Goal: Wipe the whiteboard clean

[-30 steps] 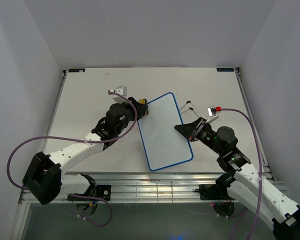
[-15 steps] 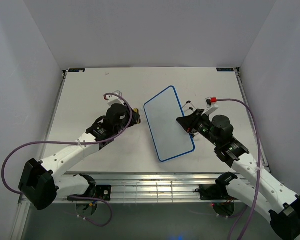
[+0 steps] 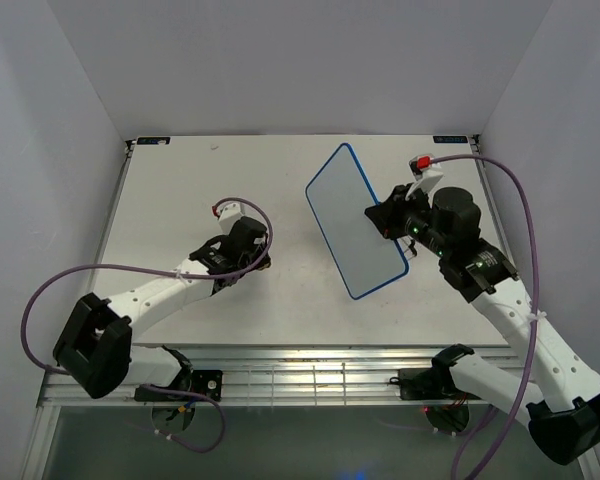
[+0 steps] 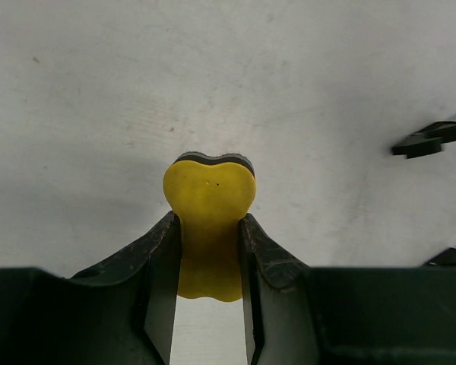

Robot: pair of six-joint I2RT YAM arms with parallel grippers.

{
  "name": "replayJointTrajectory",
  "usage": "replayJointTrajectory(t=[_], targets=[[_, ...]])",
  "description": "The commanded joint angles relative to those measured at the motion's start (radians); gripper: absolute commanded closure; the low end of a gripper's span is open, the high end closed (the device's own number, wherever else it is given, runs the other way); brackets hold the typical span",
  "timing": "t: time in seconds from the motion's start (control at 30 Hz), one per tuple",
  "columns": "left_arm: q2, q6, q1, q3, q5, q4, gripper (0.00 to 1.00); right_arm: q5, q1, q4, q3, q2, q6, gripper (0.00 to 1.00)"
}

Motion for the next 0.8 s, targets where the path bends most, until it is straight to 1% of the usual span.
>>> replayJointTrajectory(t=[0.0,0.07,0.17,0.23,0.4,0.5,0.53,0.57,0.67,0.7,0.77], targets=[[0.083,0.008,0.004,-0.009,-0.04,-0.028,0.99,-0.066,-0.018,-0.073,0.153,0.035,-0.125,0.92],[0.126,0.012,0.004,0.003,-0.049,-0.044,0.99,-0.089,-0.032,-0.101,0.198,0.049,-0.139,0.92],[0.183,0.019,0.005,0.008,-0.042,-0.052,0.94,-0.121,-0.049,-0.148,0.247,0.07,-0.172,0.92],[0.226,0.024,0.004,0.012,-0.04,-0.063,0.89,-0.115,-0.054,-0.205,0.276,0.073,-0.198,0.92],[0.31,0.016,0.004,0.02,-0.01,-0.061,0.85,-0.075,-0.065,-0.268,0.343,0.064,-0.234,0.92],[0.346,0.015,0.004,0.027,0.006,-0.061,0.72,-0.065,-0.074,-0.327,0.377,0.089,-0.266,0.92],[0.346,0.015,0.005,0.029,0.015,-0.061,0.66,-0.06,-0.078,-0.35,0.388,0.098,-0.274,0.92],[0.338,0.016,0.004,0.029,0.02,-0.061,0.54,-0.063,-0.086,-0.384,0.392,0.111,-0.29,0.92],[0.3,0.016,0.004,0.026,0.023,-0.077,0.36,-0.078,-0.104,-0.4,0.394,0.121,-0.312,0.92],[0.263,0.015,0.004,0.027,0.023,-0.086,0.29,-0.087,-0.11,-0.401,0.391,0.121,-0.317,0.92],[0.19,0.015,0.004,0.027,0.032,-0.113,0.23,-0.101,-0.13,-0.401,0.392,0.127,-0.329,0.92]])
